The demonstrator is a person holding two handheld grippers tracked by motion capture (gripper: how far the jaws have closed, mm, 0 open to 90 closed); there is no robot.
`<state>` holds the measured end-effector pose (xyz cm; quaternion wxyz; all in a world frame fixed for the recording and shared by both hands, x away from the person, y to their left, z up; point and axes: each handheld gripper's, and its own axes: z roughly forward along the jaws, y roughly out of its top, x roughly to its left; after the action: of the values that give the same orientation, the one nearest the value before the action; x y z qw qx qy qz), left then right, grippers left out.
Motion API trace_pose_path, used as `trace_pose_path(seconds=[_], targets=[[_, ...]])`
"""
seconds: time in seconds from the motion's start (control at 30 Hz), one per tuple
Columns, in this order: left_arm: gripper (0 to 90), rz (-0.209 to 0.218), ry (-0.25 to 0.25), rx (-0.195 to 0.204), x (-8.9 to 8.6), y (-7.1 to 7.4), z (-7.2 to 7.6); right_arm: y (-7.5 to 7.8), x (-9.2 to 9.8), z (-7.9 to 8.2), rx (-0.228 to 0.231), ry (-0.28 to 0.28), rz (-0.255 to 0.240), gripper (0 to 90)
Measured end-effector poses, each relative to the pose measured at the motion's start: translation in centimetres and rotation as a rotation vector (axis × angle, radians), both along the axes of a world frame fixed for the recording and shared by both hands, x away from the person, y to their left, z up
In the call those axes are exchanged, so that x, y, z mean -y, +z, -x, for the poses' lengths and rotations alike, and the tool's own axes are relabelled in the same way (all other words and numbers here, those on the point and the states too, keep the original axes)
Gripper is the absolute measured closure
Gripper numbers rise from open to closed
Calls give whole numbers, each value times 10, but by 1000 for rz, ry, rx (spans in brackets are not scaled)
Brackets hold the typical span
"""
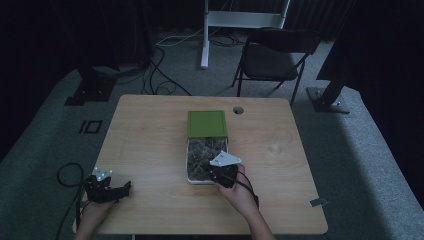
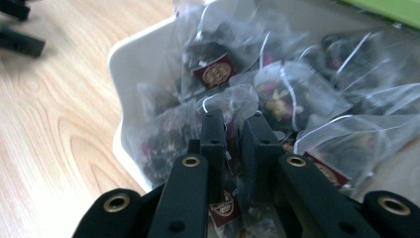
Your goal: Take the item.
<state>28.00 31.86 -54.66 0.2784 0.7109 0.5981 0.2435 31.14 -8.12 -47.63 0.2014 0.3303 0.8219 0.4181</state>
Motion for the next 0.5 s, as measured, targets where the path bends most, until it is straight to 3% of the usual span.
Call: trace_pose_path(seconds=[0.5], targets=[[22,1,1,2,0,0,0,26,12,7,36,18,-88,815]])
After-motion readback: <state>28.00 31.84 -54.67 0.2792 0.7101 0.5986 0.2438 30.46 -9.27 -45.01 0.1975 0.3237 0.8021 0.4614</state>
